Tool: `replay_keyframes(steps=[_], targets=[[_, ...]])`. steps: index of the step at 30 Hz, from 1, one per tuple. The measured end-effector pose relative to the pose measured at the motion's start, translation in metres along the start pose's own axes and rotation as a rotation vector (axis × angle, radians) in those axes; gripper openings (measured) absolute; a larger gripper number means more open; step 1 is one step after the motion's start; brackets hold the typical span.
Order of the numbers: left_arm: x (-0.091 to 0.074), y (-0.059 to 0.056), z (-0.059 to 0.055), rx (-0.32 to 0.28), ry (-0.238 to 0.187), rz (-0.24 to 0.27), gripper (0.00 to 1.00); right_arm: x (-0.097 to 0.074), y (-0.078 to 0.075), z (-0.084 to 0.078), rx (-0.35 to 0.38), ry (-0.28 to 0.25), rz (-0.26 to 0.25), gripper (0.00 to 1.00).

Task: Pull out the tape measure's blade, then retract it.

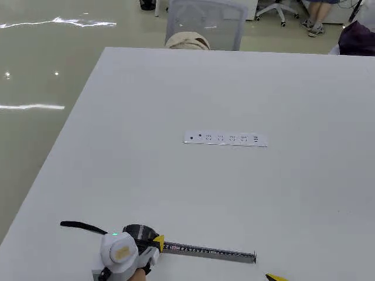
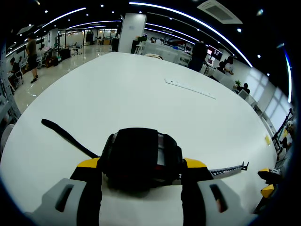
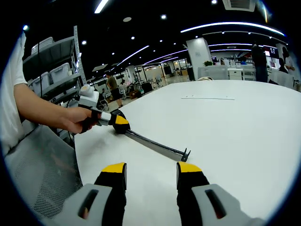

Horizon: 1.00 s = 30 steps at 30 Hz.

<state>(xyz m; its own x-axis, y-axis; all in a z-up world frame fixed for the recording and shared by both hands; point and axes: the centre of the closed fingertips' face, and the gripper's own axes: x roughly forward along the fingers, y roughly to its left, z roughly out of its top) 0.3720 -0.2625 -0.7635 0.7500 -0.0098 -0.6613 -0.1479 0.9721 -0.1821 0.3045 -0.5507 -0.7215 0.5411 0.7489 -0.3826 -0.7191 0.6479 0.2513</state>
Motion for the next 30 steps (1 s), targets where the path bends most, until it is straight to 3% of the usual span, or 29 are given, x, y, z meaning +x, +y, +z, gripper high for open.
replay_keyframes(steps=[15, 30], targets=[[0.0, 0.0, -0.001, -0.012, 0.003, -0.009, 0.66, 0.015, -0.013, 0.009, -0.045, -0.007, 0.07, 0.4], [0.001, -0.001, -0.002, -0.01, 0.011, -0.014, 0.67, 0.027, -0.031, 0.004, -0.046, 0.023, 0.096, 0.39]])
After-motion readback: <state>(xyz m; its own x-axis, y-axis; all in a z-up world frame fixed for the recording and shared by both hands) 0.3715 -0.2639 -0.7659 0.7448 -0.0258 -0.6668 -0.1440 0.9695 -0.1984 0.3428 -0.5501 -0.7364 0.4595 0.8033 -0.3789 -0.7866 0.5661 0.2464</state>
